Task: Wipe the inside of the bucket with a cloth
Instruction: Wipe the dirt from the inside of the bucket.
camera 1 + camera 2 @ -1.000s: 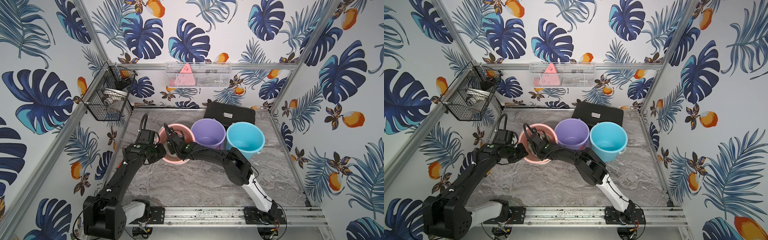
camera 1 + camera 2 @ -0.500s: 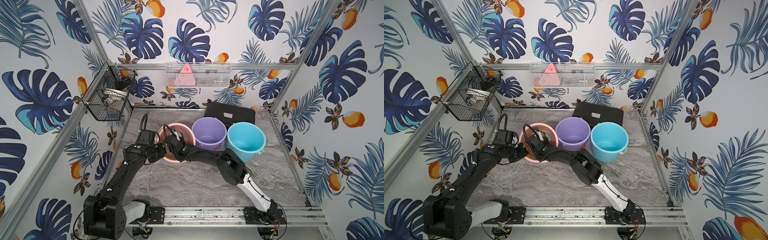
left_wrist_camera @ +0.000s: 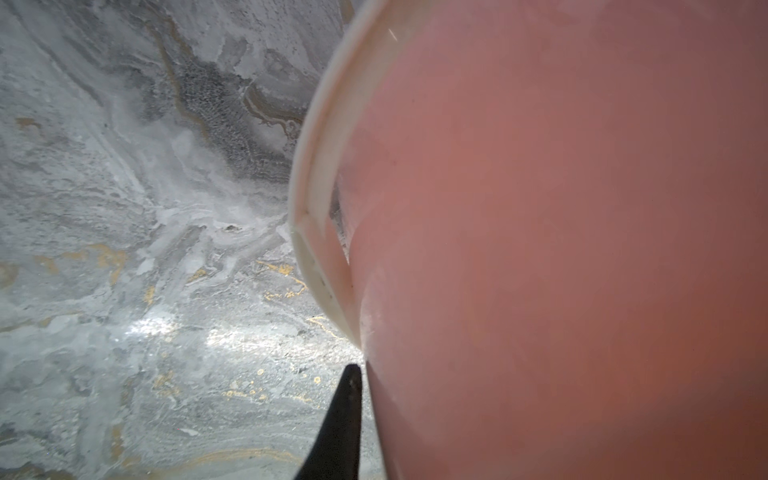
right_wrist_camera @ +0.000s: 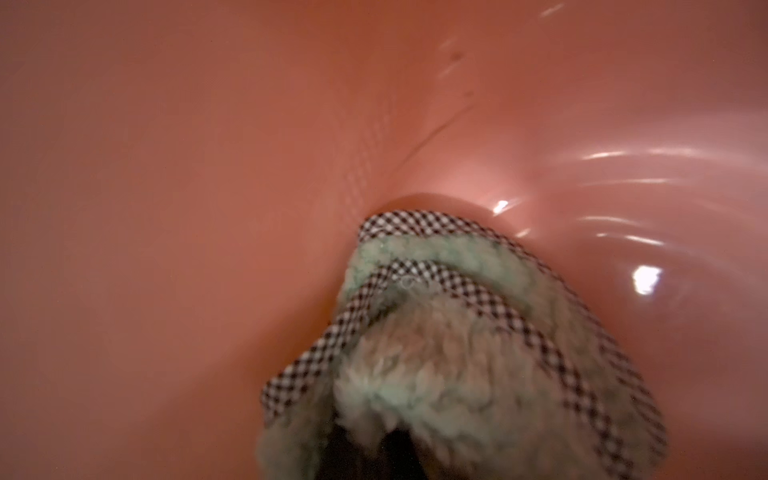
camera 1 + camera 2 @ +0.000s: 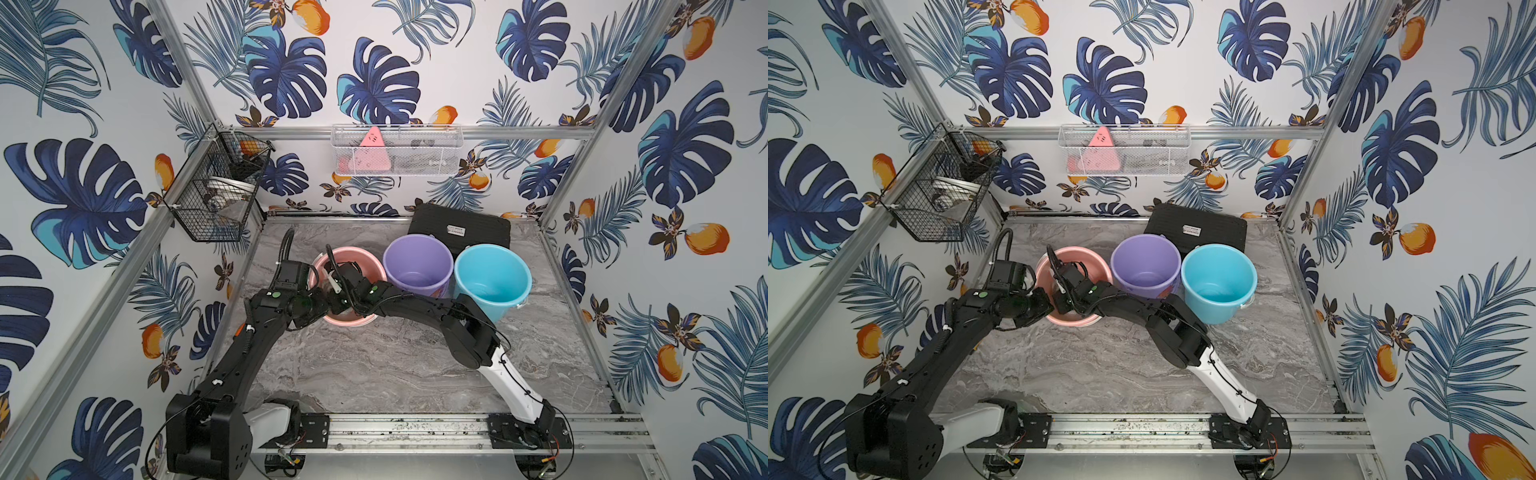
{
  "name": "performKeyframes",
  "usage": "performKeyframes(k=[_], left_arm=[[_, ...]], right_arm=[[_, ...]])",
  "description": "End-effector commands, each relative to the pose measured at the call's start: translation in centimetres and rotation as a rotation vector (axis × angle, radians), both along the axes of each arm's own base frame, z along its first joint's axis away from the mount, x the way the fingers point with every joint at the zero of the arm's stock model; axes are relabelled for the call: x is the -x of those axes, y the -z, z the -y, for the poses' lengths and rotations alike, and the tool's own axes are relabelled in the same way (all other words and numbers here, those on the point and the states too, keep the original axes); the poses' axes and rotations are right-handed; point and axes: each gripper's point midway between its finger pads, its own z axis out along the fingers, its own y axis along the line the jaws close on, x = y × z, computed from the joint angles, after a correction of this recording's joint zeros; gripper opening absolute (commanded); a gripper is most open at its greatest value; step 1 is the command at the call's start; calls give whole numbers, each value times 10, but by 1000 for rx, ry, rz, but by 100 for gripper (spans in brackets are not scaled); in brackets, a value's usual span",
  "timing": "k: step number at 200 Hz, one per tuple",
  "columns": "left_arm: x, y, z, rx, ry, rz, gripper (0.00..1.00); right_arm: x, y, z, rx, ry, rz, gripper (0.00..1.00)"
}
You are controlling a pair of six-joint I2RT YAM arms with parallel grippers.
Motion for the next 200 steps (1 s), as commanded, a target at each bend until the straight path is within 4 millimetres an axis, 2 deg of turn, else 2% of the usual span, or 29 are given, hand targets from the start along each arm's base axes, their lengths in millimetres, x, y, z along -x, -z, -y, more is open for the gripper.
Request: performKeyframes(k=[1,13,42,60,101,126,144,161,174,200], left_arm=[[11,5,14,65,53,-50,0],[9,3,15,76,47,-42,0],[7,-2,14,74,38,-39,0],[7,-4,15,85,32,-38,0],[6,-2,19,111,30,-41,0],[7,-2,19,109,39,-45,0],[7,-1,17,94,47,-54,0],[7,-3,11,66,34,-46,0],[7,-4,6,45,29,-46,0],[4,-12,-10,-45,2,-37,0]], right_arm=[[44,-28,-13,-92,-253,-30,0],[39,-41,-5,-100,-218,21,0],[6,-75,15,-78,-9,205,0],[-8,-93,27,-47,120,326,0],[-38,-110,62,65,463,607,0],[-54,-117,83,136,635,677,0],[-57,-126,94,156,718,714,0],[-59,-133,95,140,719,714,0],[-60,-136,88,139,692,697,0],[-48,-135,45,79,435,579,0]])
